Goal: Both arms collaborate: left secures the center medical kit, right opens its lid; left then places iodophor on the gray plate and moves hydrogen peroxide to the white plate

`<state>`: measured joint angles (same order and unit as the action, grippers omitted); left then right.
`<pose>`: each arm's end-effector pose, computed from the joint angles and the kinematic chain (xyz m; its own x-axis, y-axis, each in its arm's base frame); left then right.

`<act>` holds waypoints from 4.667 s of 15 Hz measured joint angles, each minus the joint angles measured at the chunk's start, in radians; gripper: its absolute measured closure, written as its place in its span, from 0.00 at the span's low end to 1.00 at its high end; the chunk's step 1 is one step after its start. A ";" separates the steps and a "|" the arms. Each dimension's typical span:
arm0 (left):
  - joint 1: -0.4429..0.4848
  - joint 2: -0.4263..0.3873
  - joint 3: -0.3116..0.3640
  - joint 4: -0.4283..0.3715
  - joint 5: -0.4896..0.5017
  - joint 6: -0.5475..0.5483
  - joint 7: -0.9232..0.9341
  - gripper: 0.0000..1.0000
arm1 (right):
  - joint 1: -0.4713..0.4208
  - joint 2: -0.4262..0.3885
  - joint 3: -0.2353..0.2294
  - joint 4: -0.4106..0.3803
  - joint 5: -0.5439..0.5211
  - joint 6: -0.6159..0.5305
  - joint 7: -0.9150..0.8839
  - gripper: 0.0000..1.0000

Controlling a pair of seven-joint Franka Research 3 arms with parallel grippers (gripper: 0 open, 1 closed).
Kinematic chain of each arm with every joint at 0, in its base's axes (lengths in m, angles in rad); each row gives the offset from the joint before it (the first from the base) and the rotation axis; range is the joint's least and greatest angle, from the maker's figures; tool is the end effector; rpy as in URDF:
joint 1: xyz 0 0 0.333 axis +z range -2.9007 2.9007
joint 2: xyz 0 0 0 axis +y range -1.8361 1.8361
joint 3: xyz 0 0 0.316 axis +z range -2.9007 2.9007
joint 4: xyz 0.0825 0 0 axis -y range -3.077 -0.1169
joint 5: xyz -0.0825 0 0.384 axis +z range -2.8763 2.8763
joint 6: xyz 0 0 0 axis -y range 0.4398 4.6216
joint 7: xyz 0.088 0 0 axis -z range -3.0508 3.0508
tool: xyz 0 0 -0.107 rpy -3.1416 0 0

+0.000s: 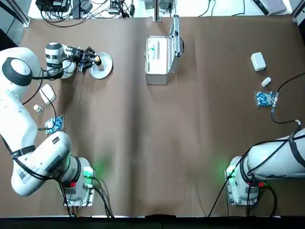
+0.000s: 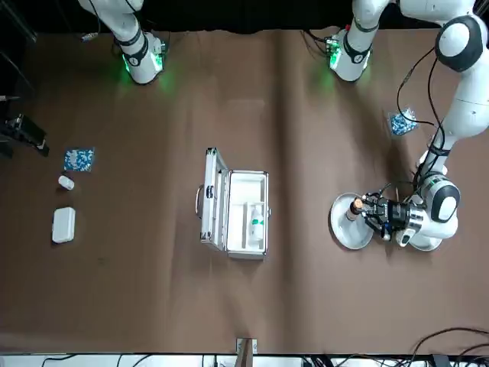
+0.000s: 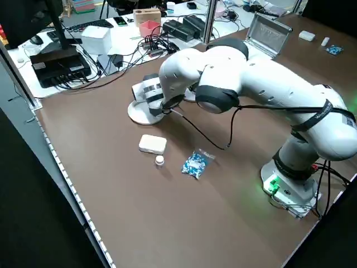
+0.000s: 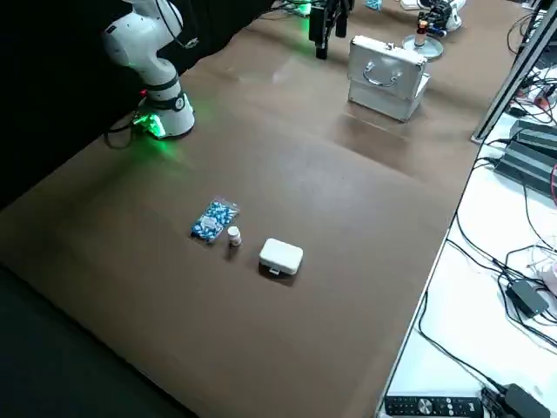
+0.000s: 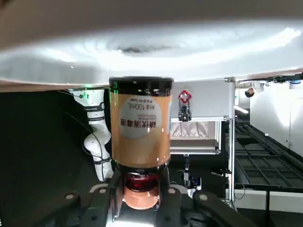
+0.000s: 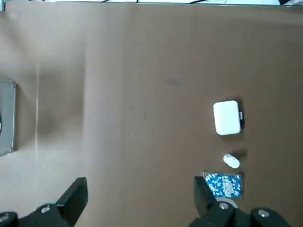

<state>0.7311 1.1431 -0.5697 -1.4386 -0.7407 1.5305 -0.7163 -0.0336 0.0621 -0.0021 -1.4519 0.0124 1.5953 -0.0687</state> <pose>0.6245 0.0803 0.1083 0.0724 0.0041 -0.9974 0.9778 -0.1972 0.0702 0.5767 -0.0193 0.6479 0.9961 0.0328 0.0819 0.0335 -0.9994 -0.0066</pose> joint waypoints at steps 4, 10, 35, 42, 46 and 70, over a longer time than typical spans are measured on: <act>-0.005 0.002 0.013 0.001 0.000 0.004 0.000 0.67 | 0.004 0.000 0.000 0.000 0.000 0.000 0.000 0.01; -0.011 0.002 0.015 0.002 -0.001 0.006 0.000 0.59 | 0.003 0.000 -0.001 0.000 0.000 0.002 0.000 0.01; -0.421 -0.469 -0.020 0.116 0.440 0.094 -0.017 0.00 | 0.004 0.000 -0.003 0.007 0.001 -0.016 0.001 0.01; -0.552 -0.533 -0.017 0.117 0.564 0.155 -0.017 0.00 | 0.007 0.000 0.002 0.007 0.000 -0.029 0.001 0.01; -0.578 -0.533 -0.016 0.115 0.580 0.190 -0.016 0.00 | 0.009 0.000 0.003 0.007 0.001 -0.030 0.001 0.01; -0.994 -0.408 0.070 0.095 0.992 0.609 -0.052 0.15 | -0.094 0.000 -0.016 0.004 0.000 -0.036 0.003 0.01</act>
<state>-0.2627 0.7346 -0.5001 -1.3433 0.2517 2.1391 -0.7683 -0.1272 0.0618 -0.0177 -1.4477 0.0129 1.5590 -0.0659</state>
